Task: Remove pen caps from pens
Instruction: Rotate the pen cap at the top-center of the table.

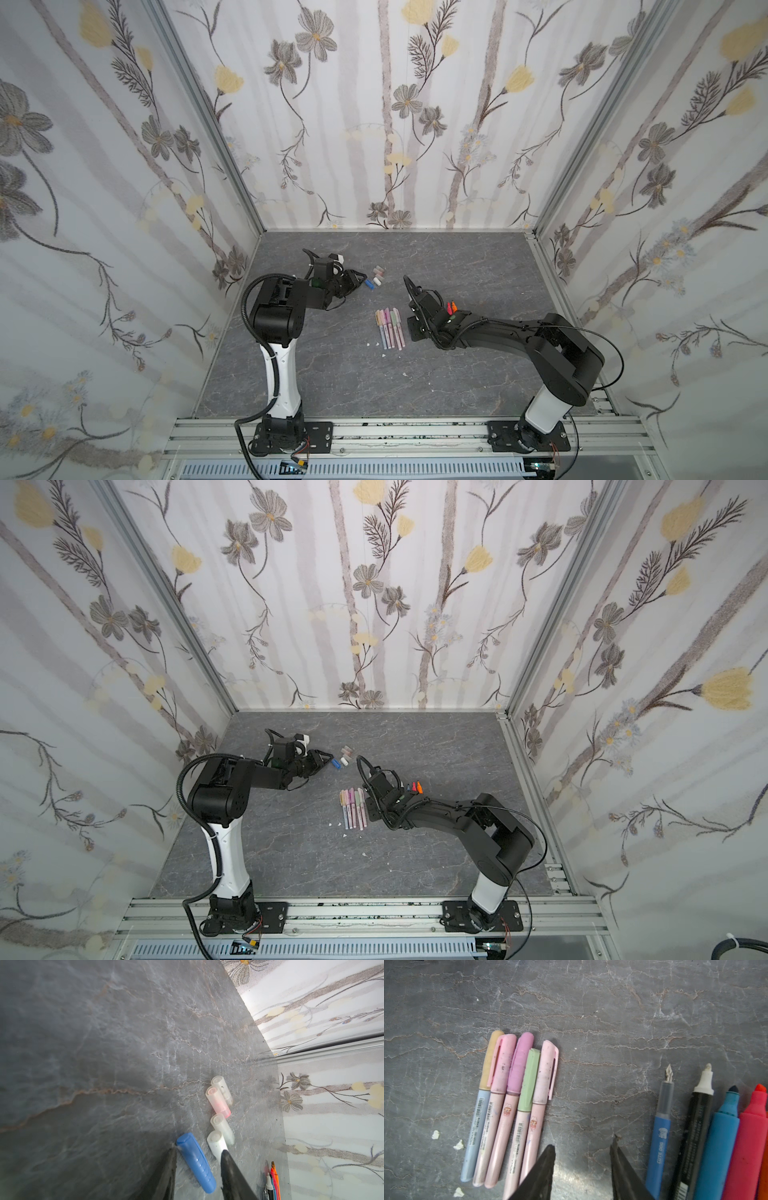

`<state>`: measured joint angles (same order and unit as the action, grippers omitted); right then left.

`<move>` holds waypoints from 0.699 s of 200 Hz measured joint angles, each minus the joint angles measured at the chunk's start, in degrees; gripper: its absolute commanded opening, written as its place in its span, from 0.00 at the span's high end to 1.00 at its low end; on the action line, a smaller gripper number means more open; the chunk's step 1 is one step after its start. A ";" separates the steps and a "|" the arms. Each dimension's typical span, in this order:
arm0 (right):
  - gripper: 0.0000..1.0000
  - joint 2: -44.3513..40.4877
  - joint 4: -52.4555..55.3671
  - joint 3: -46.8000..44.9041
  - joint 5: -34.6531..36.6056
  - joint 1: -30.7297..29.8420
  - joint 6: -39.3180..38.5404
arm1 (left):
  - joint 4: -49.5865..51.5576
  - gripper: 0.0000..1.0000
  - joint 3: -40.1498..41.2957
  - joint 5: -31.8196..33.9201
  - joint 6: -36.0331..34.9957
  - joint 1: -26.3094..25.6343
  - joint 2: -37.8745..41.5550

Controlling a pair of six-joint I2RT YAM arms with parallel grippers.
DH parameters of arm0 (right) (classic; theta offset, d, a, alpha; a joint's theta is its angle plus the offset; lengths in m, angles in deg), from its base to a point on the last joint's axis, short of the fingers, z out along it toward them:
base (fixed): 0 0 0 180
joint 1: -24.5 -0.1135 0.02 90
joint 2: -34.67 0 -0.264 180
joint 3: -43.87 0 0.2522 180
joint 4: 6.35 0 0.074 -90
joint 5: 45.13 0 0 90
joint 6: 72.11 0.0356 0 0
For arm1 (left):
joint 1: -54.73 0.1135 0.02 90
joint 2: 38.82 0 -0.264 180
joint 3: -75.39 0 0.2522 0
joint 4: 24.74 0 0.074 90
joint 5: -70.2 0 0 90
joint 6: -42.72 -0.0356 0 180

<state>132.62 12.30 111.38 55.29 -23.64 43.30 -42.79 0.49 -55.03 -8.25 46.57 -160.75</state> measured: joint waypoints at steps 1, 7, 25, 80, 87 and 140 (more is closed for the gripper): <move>0.56 0.00 0.00 0.00 0.02 0.00 0.00 | -0.07 0.61 -0.07 0.00 0.02 -0.02 -0.04; 0.56 0.00 0.00 0.00 0.00 0.00 0.00 | -0.26 0.61 -0.33 0.00 0.17 -0.11 -0.31; 0.56 0.00 0.02 0.00 0.02 0.00 0.00 | -0.59 0.61 -0.70 0.04 0.35 -0.44 -0.63; 0.56 0.20 0.17 0.70 0.02 0.00 -0.04 | -1.73 0.61 0.28 -0.50 1.22 -1.42 -0.42; 0.56 0.24 0.20 0.81 0.02 0.00 -0.04 | -1.97 0.61 0.87 -0.83 1.55 -1.53 -0.13; 0.56 0.26 0.33 1.07 0.04 0.00 -0.42 | -3.65 0.61 5.55 -1.51 2.23 -1.68 2.43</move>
<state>132.89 12.62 112.45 55.33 -23.64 42.88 -46.44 6.04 -56.53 -6.02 44.89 -158.32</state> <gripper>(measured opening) 0.443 0.388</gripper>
